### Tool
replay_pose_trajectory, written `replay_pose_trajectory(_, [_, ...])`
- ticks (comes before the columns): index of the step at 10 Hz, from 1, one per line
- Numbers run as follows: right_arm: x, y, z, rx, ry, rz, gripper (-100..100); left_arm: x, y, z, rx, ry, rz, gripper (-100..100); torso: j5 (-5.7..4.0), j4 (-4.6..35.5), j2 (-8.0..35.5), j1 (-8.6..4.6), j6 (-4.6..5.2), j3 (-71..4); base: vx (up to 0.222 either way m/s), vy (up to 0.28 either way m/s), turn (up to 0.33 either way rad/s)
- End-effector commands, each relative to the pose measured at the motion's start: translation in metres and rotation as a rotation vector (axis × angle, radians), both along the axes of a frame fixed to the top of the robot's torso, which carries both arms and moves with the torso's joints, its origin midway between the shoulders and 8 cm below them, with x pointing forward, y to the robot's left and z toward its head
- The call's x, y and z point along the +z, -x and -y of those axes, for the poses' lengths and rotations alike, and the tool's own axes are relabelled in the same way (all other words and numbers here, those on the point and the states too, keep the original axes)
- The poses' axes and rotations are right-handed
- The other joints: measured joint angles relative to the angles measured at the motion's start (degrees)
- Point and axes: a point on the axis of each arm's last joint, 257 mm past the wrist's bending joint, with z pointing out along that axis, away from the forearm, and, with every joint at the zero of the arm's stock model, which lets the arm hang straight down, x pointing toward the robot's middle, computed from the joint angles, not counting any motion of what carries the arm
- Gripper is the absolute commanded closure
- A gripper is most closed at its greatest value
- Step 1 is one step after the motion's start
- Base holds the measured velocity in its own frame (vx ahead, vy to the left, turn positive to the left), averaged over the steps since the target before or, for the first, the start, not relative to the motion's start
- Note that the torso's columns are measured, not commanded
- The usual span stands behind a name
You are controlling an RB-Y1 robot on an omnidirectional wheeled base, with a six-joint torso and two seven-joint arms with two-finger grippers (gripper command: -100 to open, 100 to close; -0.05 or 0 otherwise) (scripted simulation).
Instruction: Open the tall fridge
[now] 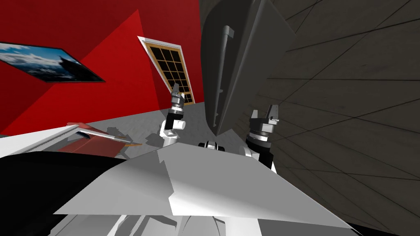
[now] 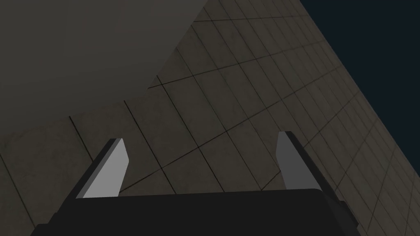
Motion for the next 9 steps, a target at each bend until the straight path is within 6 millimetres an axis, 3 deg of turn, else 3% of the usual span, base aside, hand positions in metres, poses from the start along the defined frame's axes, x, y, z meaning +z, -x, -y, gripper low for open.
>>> replay_pose_trajectory(1, [0.0, 0.0, 0.0, 0.0, 0.0, 0.0, 0, 0.022, -0.008, -0.008, 0.036, -0.014, 0.022, -100, 0.0, 0.01, 0.01, -0.07, -0.02, 0.02, 0.039, -0.096, 0.075])
replay_pose_trajectory(2, [0.0, 0.0, 0.0, 0.0, 0.0, 0.0, 0, 0.026, -0.008, -0.007, 0.032, -0.014, 0.032, -100, 0.01, 0.01, 0.02, 0.03, 0.0, 0.02, 0.018, -0.039, -0.004])
replay_pose_trajectory(3, [0.0, 0.0, 0.0, 0.0, 0.0, 0.0, 0, 0.034, -0.014, -0.019, 0.077, -0.024, 0.022, -100, 0.07, 0.02, 0.07, 0.2, -0.01, 0.05, 0.025, -0.075, 0.137])
replay_pose_trajectory(4, [0.0, 0.0, 0.0, 0.0, 0.0, 0.0, 0, 0.047, -0.013, -0.014, 0.066, -0.023, 0.052, -100, 0.04, 0.01, 0.02, 0.05, -0.04, 0.02, 0.03, -0.084, 0.075])
replay_pose_trajectory(5, [0.0, 0.0, 0.0, 0.0, 0.0, 0.0, 0, 0.049, -0.019, -0.03, 0.117, -0.03, 0.03, -100, 0.0, 0.0, -0.01, -0.03, 0.0, 0.0, 0.047, -0.117, 0.149])
replay_pose_trajectory(7, [0.0, 0.0, 0.0, 0.0, 0.0, 0.0, 0, 0.068, -0.017, -0.023, 0.102, -0.026, 0.072, -100, -0.02, -0.02, -0.06, -0.05, 0.01, -0.04, 0.036, -0.076, 0.025])
replay_pose_trajectory(8, [0.0, 0.0, 0.0, 0.0, 0.0, 0.0, 0, 0.075, -0.022, -0.038, 0.151, -0.027, 0.059, -100, 0.05, 0.0, 0.02, 0.16, 0.0, 0.02, 0.044, -0.088, 0.123])
replay_pose_trajectory(9, [0.0, 0.0, 0.0, 0.0, 0.0, 0.0, 0, 0.088, -0.02, -0.033, 0.14, -0.024, 0.088, -100, 0.03, 0.0, -0.02, 0.04, -0.04, 0.0, 0.049, -0.092, 0.106])
